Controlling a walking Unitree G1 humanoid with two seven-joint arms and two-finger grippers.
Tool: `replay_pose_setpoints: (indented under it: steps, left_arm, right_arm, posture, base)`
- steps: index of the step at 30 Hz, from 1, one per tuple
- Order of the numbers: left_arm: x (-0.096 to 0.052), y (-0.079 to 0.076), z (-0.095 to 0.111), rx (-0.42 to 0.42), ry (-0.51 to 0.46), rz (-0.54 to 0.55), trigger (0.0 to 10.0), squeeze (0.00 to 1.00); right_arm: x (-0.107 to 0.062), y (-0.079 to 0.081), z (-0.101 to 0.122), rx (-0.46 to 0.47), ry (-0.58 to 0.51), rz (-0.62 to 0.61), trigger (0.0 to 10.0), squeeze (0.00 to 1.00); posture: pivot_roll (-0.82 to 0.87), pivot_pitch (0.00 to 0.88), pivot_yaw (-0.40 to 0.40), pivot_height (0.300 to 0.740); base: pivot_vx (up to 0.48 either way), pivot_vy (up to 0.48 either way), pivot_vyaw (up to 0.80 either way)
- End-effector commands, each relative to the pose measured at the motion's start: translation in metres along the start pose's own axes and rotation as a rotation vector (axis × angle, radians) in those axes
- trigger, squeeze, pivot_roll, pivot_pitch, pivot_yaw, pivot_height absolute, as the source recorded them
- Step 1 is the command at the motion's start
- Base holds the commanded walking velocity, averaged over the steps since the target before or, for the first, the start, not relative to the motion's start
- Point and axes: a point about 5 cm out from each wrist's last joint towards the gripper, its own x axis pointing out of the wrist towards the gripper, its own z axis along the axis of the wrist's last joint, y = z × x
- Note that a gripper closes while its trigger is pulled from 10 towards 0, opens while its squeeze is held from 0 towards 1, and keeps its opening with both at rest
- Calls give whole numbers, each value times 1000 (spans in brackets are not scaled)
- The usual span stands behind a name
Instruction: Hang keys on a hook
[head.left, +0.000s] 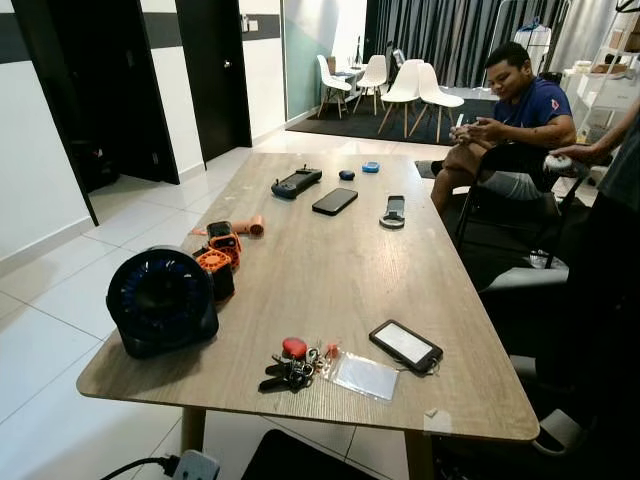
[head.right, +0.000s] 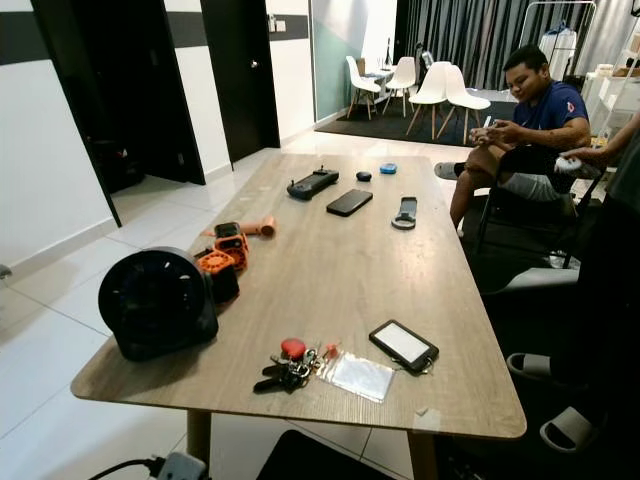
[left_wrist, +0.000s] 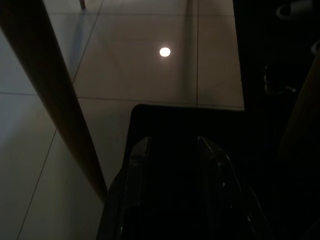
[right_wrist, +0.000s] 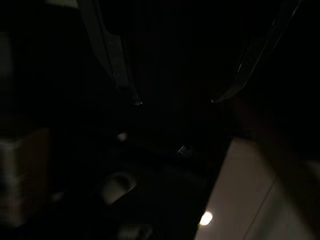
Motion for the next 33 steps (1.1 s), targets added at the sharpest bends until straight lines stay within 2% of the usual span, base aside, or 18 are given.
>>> replay_pose_setpoints:
  steps: [1, 2, 3, 5, 6, 7, 10, 11, 12, 13, 15, 19, 21, 24, 26, 28, 31, 33]
  left_arm:
    - [-8, 8, -1, 9, -10, 1, 10000, 31]
    - [-8, 8, -1, 9, -10, 1, 10000, 31]
    - [-8, 7, 0, 12, -21, -18, 10000, 24]
    - [-8, 7, 0, 12, -21, -18, 10000, 24]
    - [-8, 6, 2, 16, -32, -30, 10000, 20]
    - [-7, 4, 7, 28, -61, -39, 10000, 8]
    - [-6, 4, 9, 33, -73, -35, 10000, 4]
    - [-6, 5, 14, 30, -103, -29, 10000, 0]
    - [-6, 5, 15, 29, -113, -28, 10000, 0]
    - [-6, 5, 15, 29, -113, -28, 10000, 0]
    - [-7, 6, 18, 28, -127, -36, 10000, 0]
    - [-8, 6, 22, 24, -147, -52, 10000, 4]
    - [-7, 6, 26, 20, -165, -61, 10000, 0]
    - [-7, 6, 29, 18, -175, -65, 10000, 0]
    - [-2, 4, 41, 11, -222, -86, 10000, 0]
    - [-2, 4, 41, 11, -222, -86, 10000, 0]
    - [6, -7, 69, 21, -319, -180, 10000, 0]
    - [6, -7, 69, 21, -319, -180, 10000, 0]
  right_arm:
    - [5, -9, 17, 42, -104, -50, 10000, 0]
    - [5, -9, 17, 42, -104, -50, 10000, 0]
    - [10, -14, 40, 74, -224, -57, 10000, 0]
    - [10, -14, 40, 74, -224, -57, 10000, 0]
    - [12, -15, 53, 87, -288, -58, 10000, 0]
    - [14, -18, 79, 106, -413, -59, 10000, 0]
    - [14, -20, 90, 113, -461, -62, 10000, 0]
    - [15, -22, 116, 129, -562, -65, 10000, 0]
    - [15, -22, 126, 135, -598, -65, 10000, 0]
    - [15, -22, 126, 135, -598, -65, 10000, 0]
    - [14, -22, 144, 143, -660, -52, 10000, 0]
    - [15, -12, 180, 152, -752, 31, 10000, 0]
    - [18, -6, 190, 140, -752, 76, 10000, 0]
    - [19, -4, 193, 133, -744, 91, 10000, 0]
    - [26, 4, 197, 82, -683, 136, 10000, 0]
    - [26, 4, 197, 82, -683, 136, 10000, 0]
    - [35, 20, 206, 31, -625, 219, 10000, 0]
    - [35, 20, 206, 31, -625, 219, 10000, 0]
  posture:
    - [10, 56, 26, 740]
    - [10, 56, 26, 740]
    - [8, 59, 25, 740]
    - [8, 59, 25, 740]
    - [8, 59, 25, 740]
    - [10, 59, 18, 740]
    - [10, 59, 18, 740]
    - [8, 59, 17, 740]
    - [8, 59, 17, 740]
    - [8, 59, 17, 740]
    - [6, 59, 16, 740]
    - [10, 59, 12, 740]
    - [10, 62, 12, 740]
    - [10, 62, 12, 740]
    - [10, 64, 12, 740]
    - [10, 64, 12, 740]
    - [11, 64, 9, 740]
    - [11, 64, 9, 740]
  base:
    - [0, 0, 0]
    - [0, 0, 0]
    - [0, 0, 0]
    - [0, 0, 0]
    - [0, 0, 0]
    - [0, 0, 0]
    - [0, 0, 0]
    - [0, 0, 0]
    - [0, 0, 0]
    - [0, 0, 0]
    - [0, 0, 0]
    - [0, 0, 0]
    - [0, 0, 0]
    - [0, 0, 0]
    - [0, 0, 0]
    - [0, 0, 0]
    - [0, 0, 0]
    - [0, 0, 0]
